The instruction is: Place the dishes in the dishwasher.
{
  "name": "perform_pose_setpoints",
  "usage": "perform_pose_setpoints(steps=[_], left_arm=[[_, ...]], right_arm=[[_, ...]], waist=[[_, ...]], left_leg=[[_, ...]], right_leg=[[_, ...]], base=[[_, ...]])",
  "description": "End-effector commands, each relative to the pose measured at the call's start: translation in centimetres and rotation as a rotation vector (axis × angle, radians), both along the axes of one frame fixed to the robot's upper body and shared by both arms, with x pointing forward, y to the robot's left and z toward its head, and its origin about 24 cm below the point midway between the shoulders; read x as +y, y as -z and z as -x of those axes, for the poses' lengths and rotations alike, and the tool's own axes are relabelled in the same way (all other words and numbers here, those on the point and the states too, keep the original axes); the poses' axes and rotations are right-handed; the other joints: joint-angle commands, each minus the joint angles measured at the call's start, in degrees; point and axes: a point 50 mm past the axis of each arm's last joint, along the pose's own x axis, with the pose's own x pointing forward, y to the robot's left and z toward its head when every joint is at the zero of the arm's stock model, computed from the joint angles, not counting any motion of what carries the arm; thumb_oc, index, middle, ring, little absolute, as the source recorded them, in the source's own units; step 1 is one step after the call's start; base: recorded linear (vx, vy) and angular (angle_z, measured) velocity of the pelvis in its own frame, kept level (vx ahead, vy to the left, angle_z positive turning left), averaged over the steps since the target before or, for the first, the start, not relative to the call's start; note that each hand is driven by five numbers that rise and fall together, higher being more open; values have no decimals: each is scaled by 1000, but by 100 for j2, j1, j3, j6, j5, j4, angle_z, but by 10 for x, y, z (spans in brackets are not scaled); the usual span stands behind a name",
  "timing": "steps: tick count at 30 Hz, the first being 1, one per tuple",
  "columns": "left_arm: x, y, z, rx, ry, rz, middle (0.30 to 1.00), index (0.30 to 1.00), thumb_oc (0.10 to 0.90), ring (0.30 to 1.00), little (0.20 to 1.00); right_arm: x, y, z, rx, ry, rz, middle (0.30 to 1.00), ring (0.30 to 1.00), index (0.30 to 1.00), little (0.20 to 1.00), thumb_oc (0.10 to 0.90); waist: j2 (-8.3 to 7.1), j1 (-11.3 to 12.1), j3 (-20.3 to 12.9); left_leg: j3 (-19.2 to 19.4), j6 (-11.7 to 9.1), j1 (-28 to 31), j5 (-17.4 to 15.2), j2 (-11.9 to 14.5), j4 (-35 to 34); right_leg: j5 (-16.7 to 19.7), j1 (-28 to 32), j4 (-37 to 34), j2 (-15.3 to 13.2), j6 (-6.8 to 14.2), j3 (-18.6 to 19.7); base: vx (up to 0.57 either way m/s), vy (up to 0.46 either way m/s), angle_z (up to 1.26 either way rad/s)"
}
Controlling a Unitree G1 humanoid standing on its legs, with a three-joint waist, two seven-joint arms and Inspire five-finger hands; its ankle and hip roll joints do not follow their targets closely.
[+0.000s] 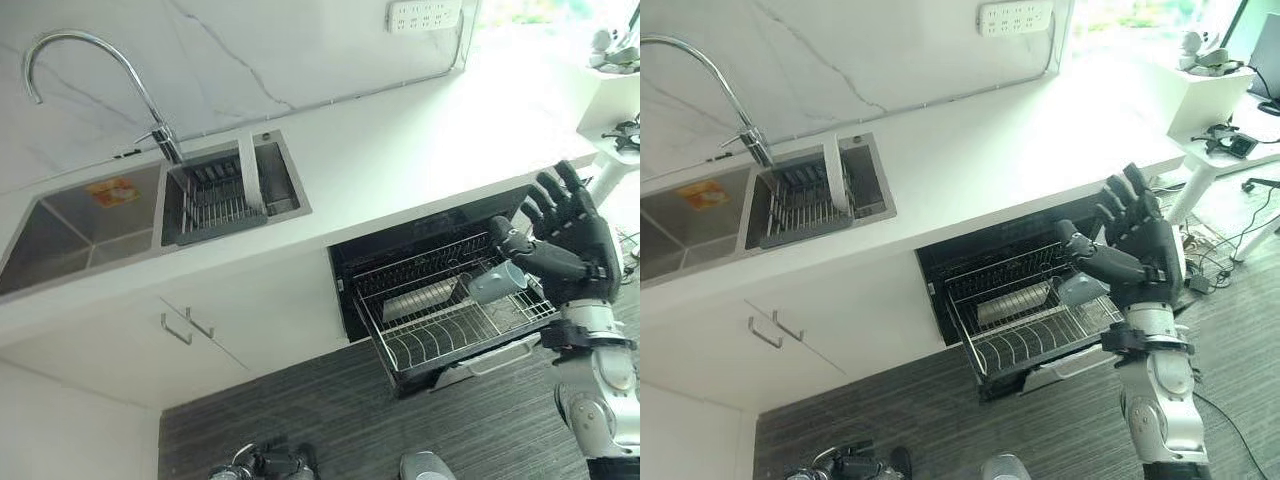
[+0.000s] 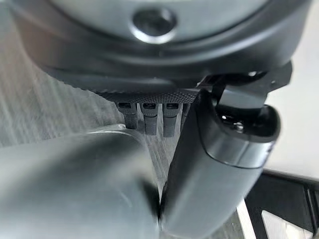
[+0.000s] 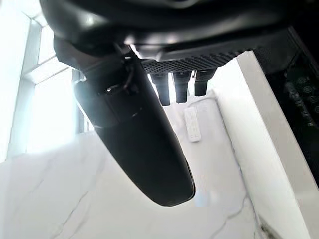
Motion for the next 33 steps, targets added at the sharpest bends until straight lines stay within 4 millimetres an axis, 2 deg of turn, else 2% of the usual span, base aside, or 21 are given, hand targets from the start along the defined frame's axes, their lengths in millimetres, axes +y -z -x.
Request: perform_pose_setpoints(steps=[1,2,3,4,5,6,9,12,15,18,25,28,29,30,31,33], left_arm=[[-9,2,9,29,68,42,900,900,800,900,900],[-8,3,11,49,42,35,900,900,800,900,900],[4,7,28,94,-33,-6,900,900,800,900,900],[5,8,29,98,-42,-10,900,900,800,900,900],[7,9,33,115,-59,-21,900,900,800,900,900],[7,9,36,118,-65,-24,900,900,800,900,900],[6,12,48,134,-96,-32,900,900,800,900,900],[7,13,55,135,-122,-44,900,900,800,900,900],[7,13,58,138,-135,-72,900,900,800,900,900],[16,12,64,142,-194,-112,900,900,800,900,900],[13,12,63,126,-206,-122,900,900,800,900,900],[11,12,57,101,-222,-126,900,900,800,900,900],[10,11,53,88,-234,-125,900,900,800,900,900],[10,10,51,82,-236,-127,900,900,800,900,900],[11,9,51,84,-237,-133,900,900,800,900,900],[11,10,54,95,-243,-140,900,900,800,900,900]], right_arm=[[13,-61,4,-319,-58,46,900,900,900,900,800],[15,-61,3,-326,-52,27,900,900,900,900,800],[27,-56,-3,-315,-123,14,900,900,900,900,800],[29,-56,-4,-313,-130,13,900,900,900,900,800],[32,-55,-6,-313,-140,20,900,900,900,900,800],[32,-55,-5,-319,-142,26,900,900,900,900,800],[31,-61,-4,-338,-148,30,900,900,900,900,800],[26,-60,-2,-330,-127,4,900,900,900,900,800],[31,-53,-3,-316,-160,15,900,900,900,900,800],[32,-51,-5,-302,-164,13,900,900,900,900,800],[31,-56,-5,-315,-168,31,900,900,900,900,800],[31,-58,-4,-320,-170,34,900,900,900,900,800],[31,-57,-4,-317,-166,30,900,900,900,900,800],[30,-56,-3,-317,-161,31,900,900,900,900,800],[31,-54,-4,-313,-161,33,900,900,900,900,800],[35,-53,-6,-313,-162,37,900,900,900,900,800]], waist=[[78,83,-314],[75,91,-373],[119,308,-367],[117,326,-364],[72,349,-356],[49,352,-392],[-52,434,-442],[-62,476,-522],[-45,511,-526],[-95,560,-530],[-127,537,-463],[-223,546,-367],[-333,598,-265],[-367,640,-199],[-290,705,-132],[-142,731,-119]], left_leg=[[-208,178,-180,-994,38,473],[-113,327,-129,-1098,-127,473],[453,477,-26,-1262,-103,473],[487,483,-32,-1273,-95,473],[498,505,-54,-1324,-158,473],[486,498,-104,-1308,-208,473],[472,489,-145,-1334,-399,473],[343,537,-134,-1357,-517,473],[213,540,-114,-1381,-571,473],[279,388,-97,-1327,-443,473],[241,215,-32,-1217,-329,473],[274,184,130,-1107,-413,473],[267,175,175,-908,-523,473],[225,176,147,-806,-583,473],[36,220,2,-893,-672,473],[-116,207,-231,-874,-673,473]], right_leg=[[-276,223,-22,227,-47,-870],[-84,133,-22,100,69,-869],[405,-6,-22,29,138,-1807],[388,-27,-22,65,129,-1848],[147,-117,-22,324,28,-1879],[78,-213,-22,405,-33,-1893],[-65,-419,-22,472,-124,-1983],[-94,-373,-22,529,-134,-1840],[-76,-440,-22,531,-117,-1739],[-160,-477,-22,518,-168,-1797],[-238,-401,-22,614,-285,-1819],[-248,-309,-22,581,-358,-1736],[-213,-213,-22,521,-390,-1617],[-202,-160,-22,518,-397,-1549],[-204,-119,-22,622,-380,-1456],[-258,-101,-22,785,-371,-1402]], base=[[154,343,-19],[121,595,-57],[95,578,-50],[-4,428,-114],[-43,116,-165],[-54,124,-150],[-38,22,-18],[37,-100,34],[38,-185,10],[-2,-336,6],[-2,-156,4],[47,-103,25],[89,-110,10],[131,-84,2],[105,-5,0],[131,64,5]])
